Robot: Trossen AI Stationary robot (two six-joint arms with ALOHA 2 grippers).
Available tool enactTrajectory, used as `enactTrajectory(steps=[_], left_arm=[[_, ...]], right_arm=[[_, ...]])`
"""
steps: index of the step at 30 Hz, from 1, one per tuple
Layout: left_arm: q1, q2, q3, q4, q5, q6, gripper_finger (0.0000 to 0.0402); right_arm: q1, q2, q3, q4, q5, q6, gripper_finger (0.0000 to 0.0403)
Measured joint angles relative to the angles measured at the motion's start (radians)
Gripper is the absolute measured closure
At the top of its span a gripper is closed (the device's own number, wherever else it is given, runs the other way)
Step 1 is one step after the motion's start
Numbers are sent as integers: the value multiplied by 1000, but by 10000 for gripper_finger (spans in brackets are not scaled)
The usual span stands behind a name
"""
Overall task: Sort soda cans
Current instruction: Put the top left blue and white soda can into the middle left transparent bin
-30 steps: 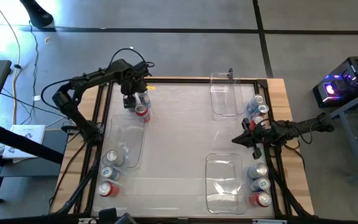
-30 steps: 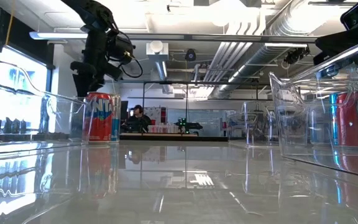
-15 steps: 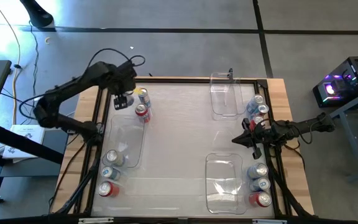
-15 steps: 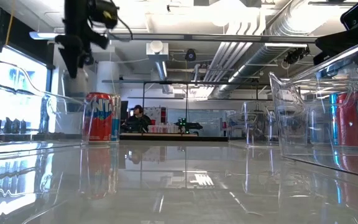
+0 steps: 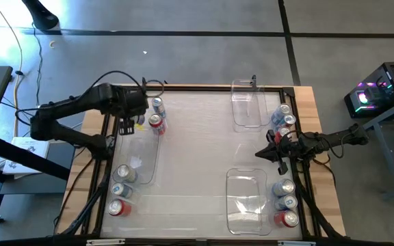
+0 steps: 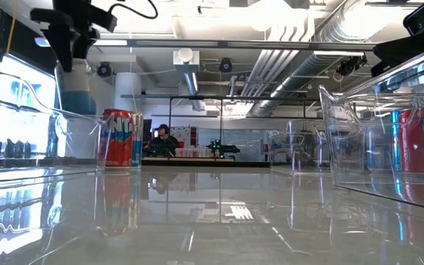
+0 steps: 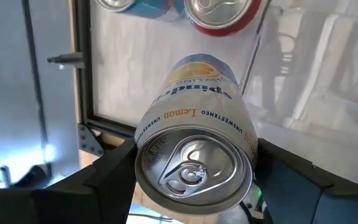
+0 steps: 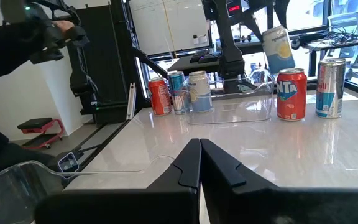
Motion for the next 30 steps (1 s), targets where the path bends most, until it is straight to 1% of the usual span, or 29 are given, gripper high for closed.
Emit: enactTrajectory(steps=[5, 9, 12, 16, 18, 21, 24, 26, 28, 30], left_arm=[[-100, 12, 0, -8, -42, -20, 131], [-155, 12, 1, -12, -85, -17, 131], [-169, 12, 1, -14, -122, 0, 130], [-169, 12, 1, -13, -217, 19, 130], [-169, 12, 10, -15, -227, 27, 130], [-182, 12, 61, -13, -198, 27, 130], [-212, 12, 142, -13, -144, 25, 130], [-237, 12, 201, -12, -72, 3, 130], [-266, 11, 251, -12, 38, -28, 130], [-306, 11, 275, -9, 137, -68, 130]], right_arm=[[0, 0, 0, 0, 0, 0, 402], [0, 0, 0, 0, 0, 0, 402], [0, 0, 0, 0, 0, 0, 402], [0, 0, 0, 0, 0, 0, 402], [0, 0, 0, 0, 0, 0, 402], [0, 0, 0, 0, 0, 0, 402], [0, 0, 0, 0, 0, 0, 402], [0, 0, 0, 0, 0, 0, 402], [0, 0, 0, 0, 0, 0, 402], [0, 0, 0, 0, 0, 0, 402]])
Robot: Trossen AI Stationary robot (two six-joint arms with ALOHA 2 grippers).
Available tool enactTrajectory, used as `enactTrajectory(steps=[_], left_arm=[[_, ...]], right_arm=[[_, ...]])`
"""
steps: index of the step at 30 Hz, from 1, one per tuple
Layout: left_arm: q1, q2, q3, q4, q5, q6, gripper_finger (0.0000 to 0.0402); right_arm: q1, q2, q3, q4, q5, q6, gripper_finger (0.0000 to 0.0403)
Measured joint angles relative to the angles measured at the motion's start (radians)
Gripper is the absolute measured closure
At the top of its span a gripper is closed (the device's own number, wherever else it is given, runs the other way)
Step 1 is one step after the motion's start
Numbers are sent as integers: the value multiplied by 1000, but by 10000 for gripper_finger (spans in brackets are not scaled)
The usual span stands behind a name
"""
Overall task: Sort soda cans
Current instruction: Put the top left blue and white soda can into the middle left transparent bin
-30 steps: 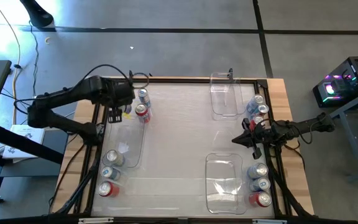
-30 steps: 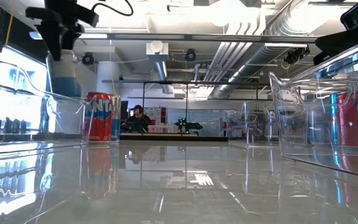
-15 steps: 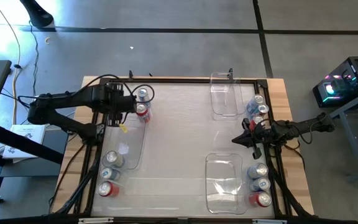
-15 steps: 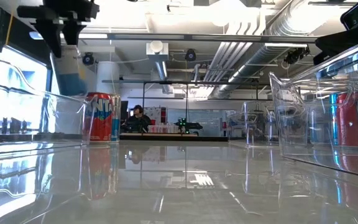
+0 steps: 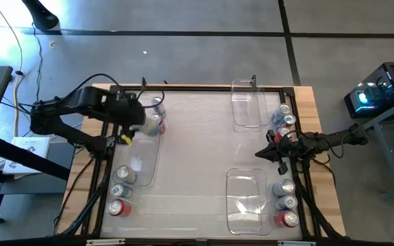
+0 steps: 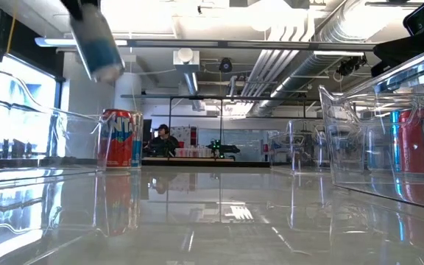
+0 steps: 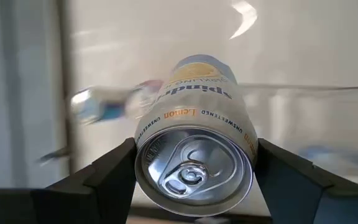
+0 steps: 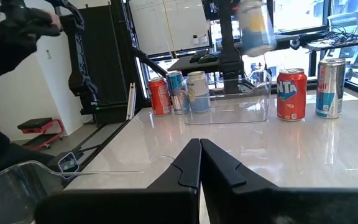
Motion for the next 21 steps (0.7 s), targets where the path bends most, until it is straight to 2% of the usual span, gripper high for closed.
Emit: enactTrajectory(steps=[6, 13, 17, 21], left_arm=[[-203, 5, -46, -4, 131, -40, 130], [-451, 95, -129, -3, 124, -140, 130], [-519, 199, -159, 1, 95, -142, 130], [-536, 302, -179, 7, 99, -138, 130]], right_arm=[[0, 0, 0, 0, 0, 0, 402], [0, 0, 0, 0, 0, 0, 402], [0, 0, 0, 0, 0, 0, 402], [0, 0, 0, 0, 0, 0, 402]])
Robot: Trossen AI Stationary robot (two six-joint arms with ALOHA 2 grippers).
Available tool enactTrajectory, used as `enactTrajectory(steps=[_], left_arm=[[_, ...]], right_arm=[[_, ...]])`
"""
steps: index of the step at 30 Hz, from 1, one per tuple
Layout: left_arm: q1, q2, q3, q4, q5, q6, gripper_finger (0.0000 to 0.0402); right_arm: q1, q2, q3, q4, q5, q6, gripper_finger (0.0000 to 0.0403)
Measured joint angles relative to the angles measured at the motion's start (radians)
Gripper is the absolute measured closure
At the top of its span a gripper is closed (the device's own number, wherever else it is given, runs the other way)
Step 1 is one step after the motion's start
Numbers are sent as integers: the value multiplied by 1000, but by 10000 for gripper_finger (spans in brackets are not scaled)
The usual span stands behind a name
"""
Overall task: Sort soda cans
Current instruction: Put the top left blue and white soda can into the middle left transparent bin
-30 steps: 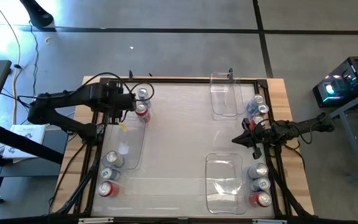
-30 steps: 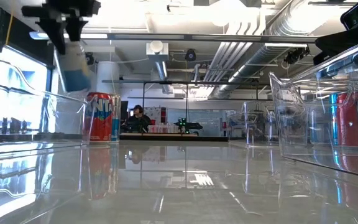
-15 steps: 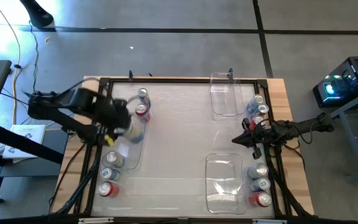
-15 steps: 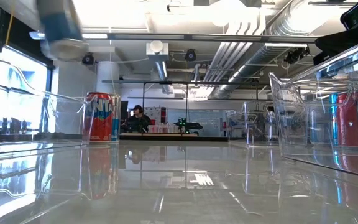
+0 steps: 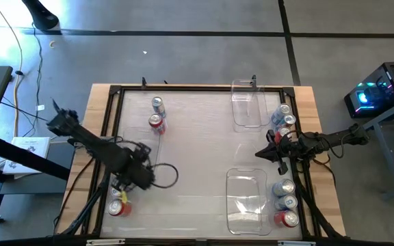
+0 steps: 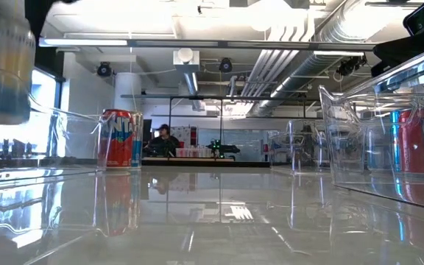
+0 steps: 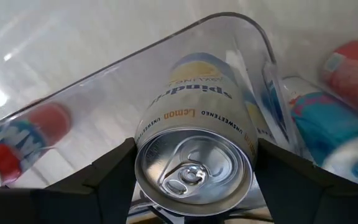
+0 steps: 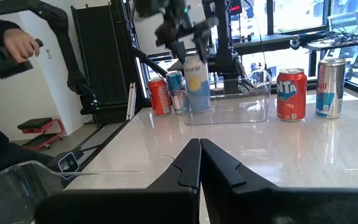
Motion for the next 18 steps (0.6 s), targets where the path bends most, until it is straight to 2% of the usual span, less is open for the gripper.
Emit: enactTrajectory(steps=[8, 18], left_arm=[[0, 146, -9, 27, 85, 102, 130], [2, 194, -10, 41, 94, 104, 104]], right_arm=[[0, 0, 0, 0, 0, 0, 402], [0, 0, 0, 0, 0, 0, 402]])
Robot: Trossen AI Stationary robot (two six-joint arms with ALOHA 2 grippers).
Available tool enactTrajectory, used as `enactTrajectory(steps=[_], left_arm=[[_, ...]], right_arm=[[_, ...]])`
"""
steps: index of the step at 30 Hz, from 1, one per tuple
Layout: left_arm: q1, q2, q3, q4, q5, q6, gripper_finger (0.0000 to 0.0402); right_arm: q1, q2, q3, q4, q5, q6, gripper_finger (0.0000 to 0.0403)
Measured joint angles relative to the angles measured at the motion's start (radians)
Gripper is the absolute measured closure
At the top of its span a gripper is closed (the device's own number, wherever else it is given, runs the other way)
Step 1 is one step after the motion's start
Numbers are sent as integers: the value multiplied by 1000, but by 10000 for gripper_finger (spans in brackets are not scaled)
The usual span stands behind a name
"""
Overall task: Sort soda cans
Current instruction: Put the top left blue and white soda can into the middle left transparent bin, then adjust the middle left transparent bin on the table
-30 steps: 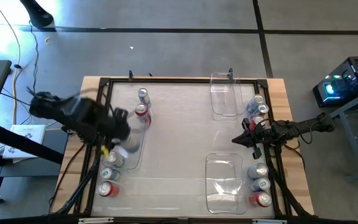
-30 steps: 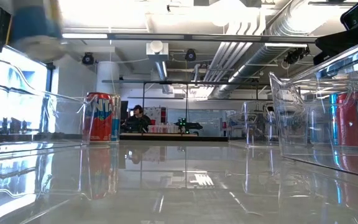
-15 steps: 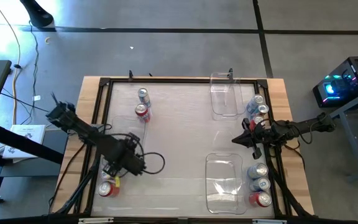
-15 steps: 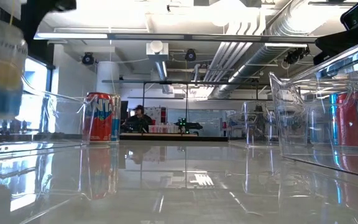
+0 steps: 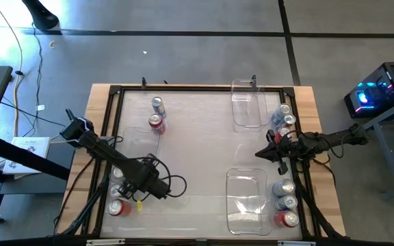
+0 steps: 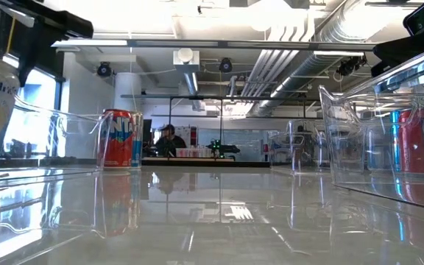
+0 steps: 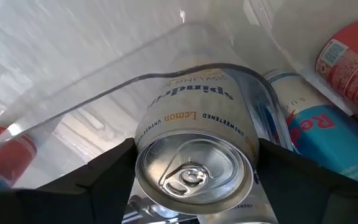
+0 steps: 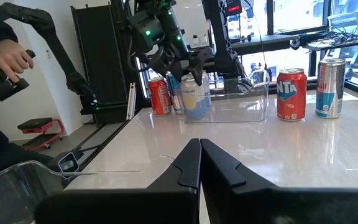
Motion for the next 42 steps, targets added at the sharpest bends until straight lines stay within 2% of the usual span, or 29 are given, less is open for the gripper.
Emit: enactTrajectory(steps=[7, 14, 23, 29, 31, 35, 39, 42], left_arm=[[49, 0, 0, -2, 75, -76, 82], [96, 1, 0, -25, 185, -80, 70], [143, -25, 14, -53, 187, -117, 69], [172, -100, 48, -51, 179, -155, 69], [190, -140, 48, -50, 155, -170, 71], [263, -227, 48, -51, -13, -210, 75], [414, -287, 21, -47, -117, -208, 76], [552, -321, -50, -51, -138, -132, 76]], right_arm=[[0, 0, 0, 0, 0, 0, 402], [0, 0, 0, 0, 0, 0, 402], [0, 0, 0, 0, 0, 0, 402], [0, 1, 0, 0, 0, 0, 402], [0, 1, 0, 0, 0, 0, 402], [0, 1, 0, 0, 0, 0, 402], [0, 1, 0, 0, 0, 0, 402], [0, 1, 0, 0, 0, 0, 402]])
